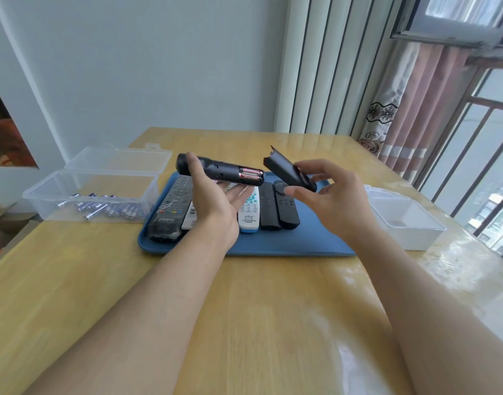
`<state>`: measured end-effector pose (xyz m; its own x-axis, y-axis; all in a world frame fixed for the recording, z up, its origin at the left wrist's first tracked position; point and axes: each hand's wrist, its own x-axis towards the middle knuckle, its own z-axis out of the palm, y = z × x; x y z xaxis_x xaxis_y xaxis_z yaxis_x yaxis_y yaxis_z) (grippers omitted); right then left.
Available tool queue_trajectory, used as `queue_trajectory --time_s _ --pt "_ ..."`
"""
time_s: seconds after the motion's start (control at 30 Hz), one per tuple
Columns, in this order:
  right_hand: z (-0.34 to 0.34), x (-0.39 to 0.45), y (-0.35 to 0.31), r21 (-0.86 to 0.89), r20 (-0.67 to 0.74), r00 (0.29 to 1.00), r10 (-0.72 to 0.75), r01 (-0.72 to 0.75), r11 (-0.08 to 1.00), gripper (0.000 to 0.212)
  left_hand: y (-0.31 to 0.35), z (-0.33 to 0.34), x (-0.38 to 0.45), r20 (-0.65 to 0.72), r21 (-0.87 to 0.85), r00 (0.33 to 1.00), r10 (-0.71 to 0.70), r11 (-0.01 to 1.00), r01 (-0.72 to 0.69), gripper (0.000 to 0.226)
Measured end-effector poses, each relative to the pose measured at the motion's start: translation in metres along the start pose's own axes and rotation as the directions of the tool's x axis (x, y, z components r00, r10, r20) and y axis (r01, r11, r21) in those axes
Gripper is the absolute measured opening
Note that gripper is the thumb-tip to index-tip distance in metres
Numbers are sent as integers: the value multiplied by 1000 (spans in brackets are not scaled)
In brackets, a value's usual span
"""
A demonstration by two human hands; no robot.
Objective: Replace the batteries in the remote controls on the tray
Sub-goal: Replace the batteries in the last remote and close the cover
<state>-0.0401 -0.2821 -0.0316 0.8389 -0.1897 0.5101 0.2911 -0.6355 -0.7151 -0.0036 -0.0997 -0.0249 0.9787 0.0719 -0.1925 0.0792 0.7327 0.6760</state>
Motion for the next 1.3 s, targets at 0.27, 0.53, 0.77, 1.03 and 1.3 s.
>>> queue_trajectory --time_s 0.27,0.53,0.77,1.03,1.3 --pt "18 -9 -1 -89 -21 984 -175 173 981 40 -11 3 -8 255 205 961 -106 977 53 78" --pt "18 -8 -1 -40 -1 989 -148 148 988 41 -19 0 -5 355 408 935 -23 903 -133 17" --pt "10 -2 -6 385 82 952 296 -304 872 24 -19 2 0 331 343 943 24 928 -144 8" --pt "3 -2 -5 599 463 823 330 -565 567 20 -20 0 5 237 296 956 170 925 -238 42" --pt "-1 0 -7 701 546 786 291 -618 355 27 -16 -3 5 203 219 938 281 921 -323 94"
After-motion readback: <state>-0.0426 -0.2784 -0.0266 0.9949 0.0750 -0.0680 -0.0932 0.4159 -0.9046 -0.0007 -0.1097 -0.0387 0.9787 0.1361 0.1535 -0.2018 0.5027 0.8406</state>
